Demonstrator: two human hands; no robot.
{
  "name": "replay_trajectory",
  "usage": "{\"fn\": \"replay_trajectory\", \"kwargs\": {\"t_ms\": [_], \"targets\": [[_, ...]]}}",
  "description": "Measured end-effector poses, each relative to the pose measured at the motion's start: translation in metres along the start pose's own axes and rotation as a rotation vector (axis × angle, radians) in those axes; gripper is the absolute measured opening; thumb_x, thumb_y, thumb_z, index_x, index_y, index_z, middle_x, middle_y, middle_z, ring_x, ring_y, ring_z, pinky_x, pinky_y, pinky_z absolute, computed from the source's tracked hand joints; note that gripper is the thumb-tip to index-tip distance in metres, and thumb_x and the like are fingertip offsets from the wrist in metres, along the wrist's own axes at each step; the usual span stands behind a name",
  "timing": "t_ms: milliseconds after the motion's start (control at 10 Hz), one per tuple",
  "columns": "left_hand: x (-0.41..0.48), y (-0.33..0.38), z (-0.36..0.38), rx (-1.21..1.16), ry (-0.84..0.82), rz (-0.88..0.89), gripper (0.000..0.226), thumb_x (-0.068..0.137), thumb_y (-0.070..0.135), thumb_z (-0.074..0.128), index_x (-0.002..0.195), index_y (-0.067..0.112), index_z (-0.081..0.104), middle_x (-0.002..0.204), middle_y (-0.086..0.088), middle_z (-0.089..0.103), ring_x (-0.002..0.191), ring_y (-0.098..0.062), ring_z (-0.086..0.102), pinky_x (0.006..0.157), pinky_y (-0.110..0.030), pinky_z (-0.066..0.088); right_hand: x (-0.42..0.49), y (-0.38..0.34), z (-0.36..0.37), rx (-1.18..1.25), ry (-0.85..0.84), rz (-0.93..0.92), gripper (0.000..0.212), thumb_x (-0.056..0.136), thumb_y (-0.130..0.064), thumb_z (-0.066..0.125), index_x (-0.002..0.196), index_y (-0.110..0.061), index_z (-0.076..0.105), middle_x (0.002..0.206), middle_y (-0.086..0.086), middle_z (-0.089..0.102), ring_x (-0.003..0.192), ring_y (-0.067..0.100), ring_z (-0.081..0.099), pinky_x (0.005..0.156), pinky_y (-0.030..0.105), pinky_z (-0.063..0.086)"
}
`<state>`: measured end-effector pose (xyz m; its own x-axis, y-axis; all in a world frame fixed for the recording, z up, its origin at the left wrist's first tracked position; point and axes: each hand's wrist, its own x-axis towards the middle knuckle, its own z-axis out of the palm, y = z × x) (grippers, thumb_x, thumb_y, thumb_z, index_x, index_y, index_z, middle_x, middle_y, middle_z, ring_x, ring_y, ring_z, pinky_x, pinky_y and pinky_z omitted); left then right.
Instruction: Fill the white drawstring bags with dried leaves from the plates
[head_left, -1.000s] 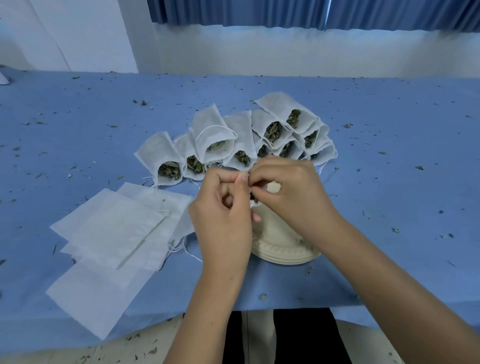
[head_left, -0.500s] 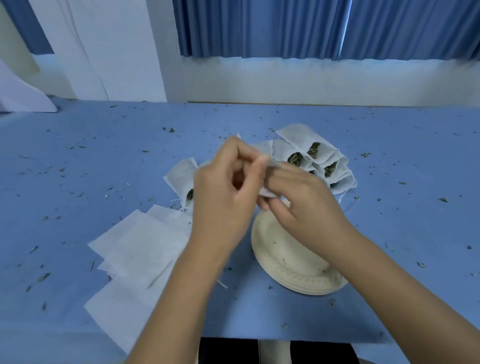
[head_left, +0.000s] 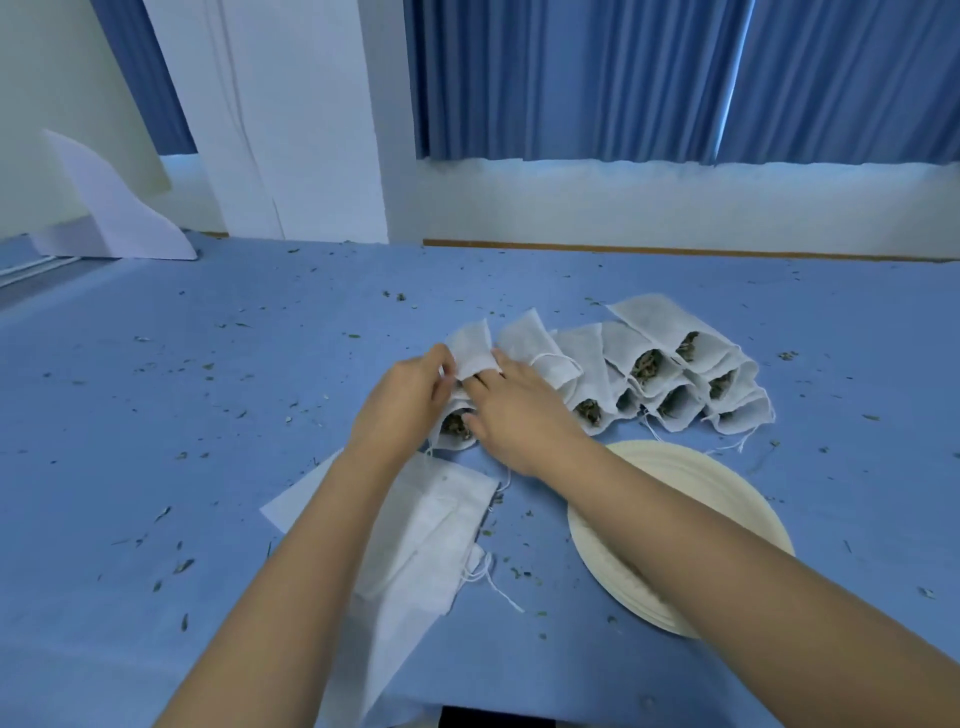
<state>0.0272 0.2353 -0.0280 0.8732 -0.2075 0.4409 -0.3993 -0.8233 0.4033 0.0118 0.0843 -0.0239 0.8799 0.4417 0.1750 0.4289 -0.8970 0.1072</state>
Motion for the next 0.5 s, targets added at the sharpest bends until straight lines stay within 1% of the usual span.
{"fn": "replay_trajectory", "kwargs": {"t_ms": [100,200,300,400,500], "targets": [[-0.007,-0.003,0.007,0.028,0.008,-0.019,0.009,0.099,0.017,0.049,0.103,0.010,0.053,0.074,-0.010,0.059,0.067,-0.031,0.054,0.059,-0.041,0.044,-0.002,-0.003,0.004,0.008,0.056,-0.025,0.042,0.101,-0.032,0.037,0.137,-0.010,0.040,0.135,0.007,0.047,0.126,0.029,0.038,0.105,0.031,0.021],[-0.009,-0.001,0.007,0.044,0.040,-0.023,0.008,0.099,0.018,0.048,0.102,0.012,0.052,0.073,-0.009,0.059,0.065,-0.029,0.054,0.057,-0.039,0.042,-0.004,-0.002,0.006,-0.004,0.090,-0.033,0.044,0.100,-0.029,0.039,0.139,-0.010,0.038,0.137,0.006,0.045,0.131,0.031,0.034,0.106,0.033,0.021],[-0.009,0.003,0.008,0.049,0.053,-0.083,0.007,0.099,0.019,0.048,0.101,0.013,0.052,0.073,-0.009,0.059,0.065,-0.029,0.054,0.054,-0.035,0.039,-0.010,-0.006,0.006,0.045,0.102,-0.031,0.044,0.100,-0.030,0.039,0.141,-0.013,0.036,0.138,0.000,0.044,0.137,0.031,0.029,0.107,0.033,0.020],[-0.009,0.009,0.004,-0.020,0.065,-0.163,0.009,0.099,0.023,0.050,0.102,0.015,0.054,0.075,-0.006,0.059,0.068,-0.026,0.055,0.055,-0.033,0.040,-0.021,-0.008,-0.001,0.162,0.166,-0.043,0.043,0.099,-0.025,0.041,0.142,-0.016,0.040,0.140,-0.004,0.046,0.135,0.026,0.032,0.105,0.030,0.024],[-0.028,0.011,-0.001,-0.060,0.256,-0.154,0.017,0.097,0.030,0.051,0.111,0.022,0.055,0.093,0.002,0.053,0.083,-0.017,0.055,0.061,-0.030,0.042,-0.043,-0.001,-0.021,0.457,0.283,0.012,0.034,0.096,-0.020,0.050,0.129,-0.015,0.058,0.135,-0.005,0.057,0.129,0.013,0.041,0.107,0.026,0.029]]}}
